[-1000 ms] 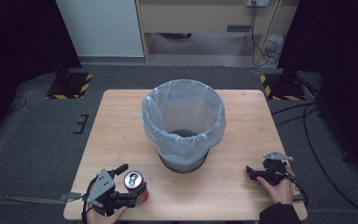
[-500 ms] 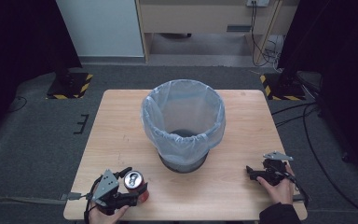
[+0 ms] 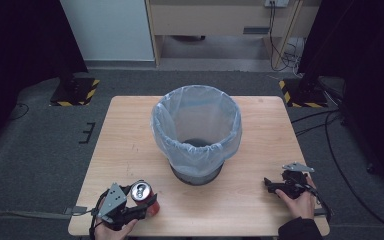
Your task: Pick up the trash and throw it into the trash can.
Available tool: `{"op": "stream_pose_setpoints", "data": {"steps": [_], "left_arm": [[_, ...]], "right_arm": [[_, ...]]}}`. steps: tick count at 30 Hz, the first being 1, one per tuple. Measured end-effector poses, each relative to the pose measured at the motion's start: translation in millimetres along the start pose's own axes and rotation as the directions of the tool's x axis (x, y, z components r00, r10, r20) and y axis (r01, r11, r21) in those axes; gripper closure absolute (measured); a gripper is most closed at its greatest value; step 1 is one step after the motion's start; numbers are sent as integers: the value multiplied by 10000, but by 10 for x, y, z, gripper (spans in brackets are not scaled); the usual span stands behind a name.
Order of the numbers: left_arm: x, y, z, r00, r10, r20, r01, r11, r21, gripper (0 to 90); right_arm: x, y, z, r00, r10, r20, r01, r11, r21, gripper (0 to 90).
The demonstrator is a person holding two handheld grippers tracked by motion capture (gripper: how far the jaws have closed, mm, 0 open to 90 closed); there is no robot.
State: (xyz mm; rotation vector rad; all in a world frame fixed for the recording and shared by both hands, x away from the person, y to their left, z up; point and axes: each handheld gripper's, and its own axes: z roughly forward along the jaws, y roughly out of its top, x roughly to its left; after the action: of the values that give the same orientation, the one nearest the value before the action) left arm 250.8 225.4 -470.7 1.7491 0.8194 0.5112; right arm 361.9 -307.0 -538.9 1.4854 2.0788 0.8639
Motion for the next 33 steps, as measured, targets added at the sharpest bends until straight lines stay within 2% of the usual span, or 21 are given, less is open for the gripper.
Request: {"op": "stream_pose_setpoints", "data": {"steps": [9,14,19,23,29,30,33], "left_arm": [[23,73,-90,9997,-122,-207,108,9980,-625,327],[66,152,-170,9989,-268,-382,222,9929,-1169,327],[98,198,-213,9983,-334,-474,267,9903,-1360,327],[123,293,-244,9986,-302,-443,227,9868,-1604,328],[155,484,-272,9985,-8,-555,-104,9795,-2013,328],[169,559,-280,9983,-5,-582,-124,9749,-2225,328],[183,637,-289,9981,61,-618,-209,9703,-2410,328]], "right_arm": [[1,0,0,10000,9,-2,-9,10000,3,4],[0,0,0,10000,1,-2,-1,10000,-2,4],[0,0,0,10000,1,-1,-1,10000,-2,4],[0,0,0,10000,3,-1,-3,10000,-2,4],[0,0,0,10000,1,-1,-1,10000,-2,4],[0,0,0,10000,1,-2,-1,10000,-3,4],[0,0,0,10000,0,0,0,10000,-3,4]]}}
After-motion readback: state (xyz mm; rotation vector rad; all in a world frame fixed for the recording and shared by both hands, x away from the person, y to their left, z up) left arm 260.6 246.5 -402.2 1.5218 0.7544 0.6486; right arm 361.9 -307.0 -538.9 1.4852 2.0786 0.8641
